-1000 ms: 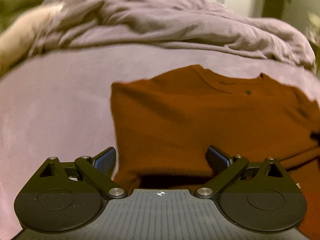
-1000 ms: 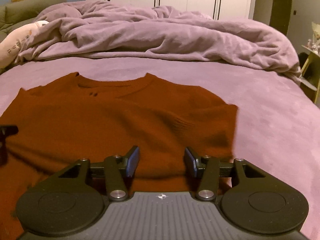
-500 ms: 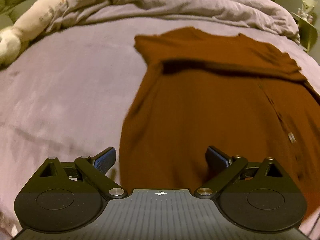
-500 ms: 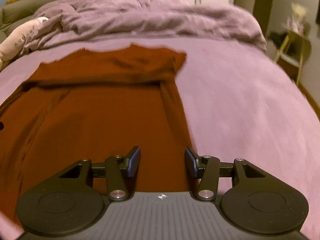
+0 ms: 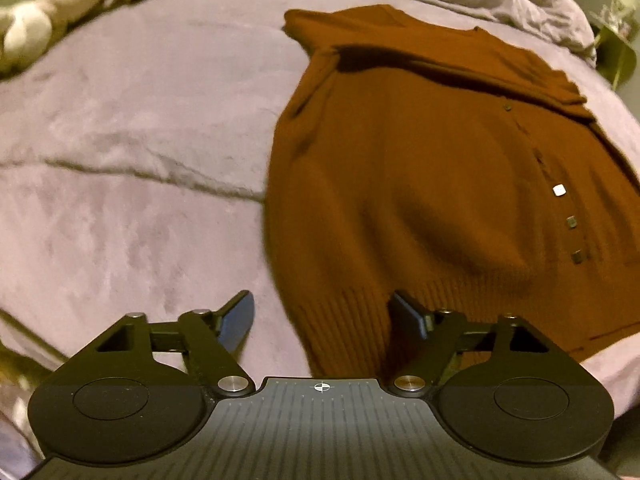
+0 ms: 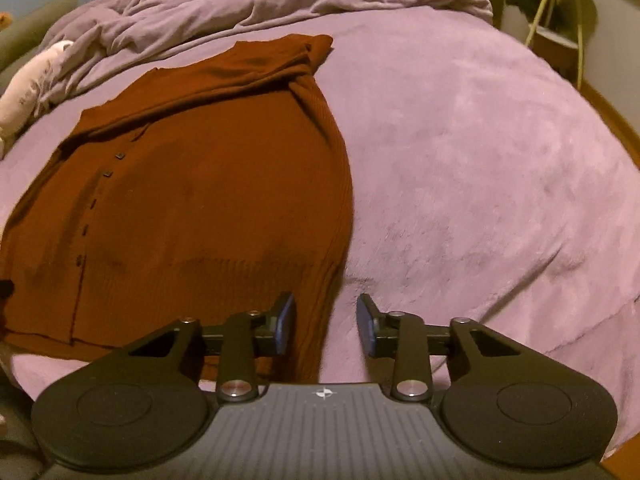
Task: Fold small clothes
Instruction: 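Release the cardigan and move both tools back over the hem, then grasp the ribbed hem with both grippers side by side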
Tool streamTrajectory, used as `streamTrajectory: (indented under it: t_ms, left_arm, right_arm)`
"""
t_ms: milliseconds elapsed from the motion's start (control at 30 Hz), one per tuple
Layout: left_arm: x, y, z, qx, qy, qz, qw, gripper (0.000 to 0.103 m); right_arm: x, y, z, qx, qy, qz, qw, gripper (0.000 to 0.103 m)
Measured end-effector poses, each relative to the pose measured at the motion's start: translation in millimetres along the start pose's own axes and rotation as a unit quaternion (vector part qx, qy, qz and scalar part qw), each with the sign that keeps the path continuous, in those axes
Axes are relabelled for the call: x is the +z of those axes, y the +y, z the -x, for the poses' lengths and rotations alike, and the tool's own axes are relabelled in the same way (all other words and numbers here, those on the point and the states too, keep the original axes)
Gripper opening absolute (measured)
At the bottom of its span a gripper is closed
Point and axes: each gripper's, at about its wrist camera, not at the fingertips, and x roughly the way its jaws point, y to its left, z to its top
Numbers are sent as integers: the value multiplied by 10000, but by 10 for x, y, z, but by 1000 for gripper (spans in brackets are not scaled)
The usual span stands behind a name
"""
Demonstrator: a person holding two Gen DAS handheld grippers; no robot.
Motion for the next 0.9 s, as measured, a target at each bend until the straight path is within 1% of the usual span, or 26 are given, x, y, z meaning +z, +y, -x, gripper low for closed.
streamTrajectory:
  t_ms: [67,100,167,267,367,433,533,600,633,667,733,800,867,900]
  left_arm:
    - [-23,26,16,-147,39,97,9998,67]
    - [-20,43,25,-223,47,128,9997,65]
    - [-14,66,35,-441,92,109,9989,53]
    - [-16,75,18,-604,166,-38,9980,50]
    - [11,104,4,-744,243,-58,9969,50]
    - [25,116,10,-883,271,-55,9957,48]
    - [14,112,-3,-1014,312,-61,9943,48]
    - [11,109,-20,-1055,325,-56,9939,52]
    - [16,114,-31,-1115,339,-18,9932,61]
    - [21,115,-38,-1220,355,15,9919,67]
    - [30,101,-58,-1299,379,30,9908,69]
    - [35,81,-67,-1281,381,-42,9910,65]
    - [51,88,-73,-1227,399,-66,9916,47]
    - [64,102,-74,-1190,413,-58,9920,44]
  right_arm:
    - [-15,-20,-3,104,29,-111,9999,22]
    - [-10,-28,-12,174,52,-150,9997,20]
    - [9,-28,-38,230,92,-210,9995,18]
    - [32,-56,-93,323,159,-319,9988,18]
    - [63,-144,-113,466,264,-530,9972,18]
    - [87,-176,-117,522,318,-602,9963,18]
    - [94,-195,-107,565,357,-664,9956,20]
    - [81,-216,-109,607,373,-698,9950,22]
    - [75,-223,-117,652,403,-740,9943,24]
    - [76,-227,-117,684,418,-759,9939,26]
    - [73,-219,-116,759,438,-766,9932,29]
    - [75,-213,-109,777,468,-709,9933,29]
    - [73,-196,-104,783,482,-620,9938,29]
    - [74,-192,-108,786,490,-599,9939,29]
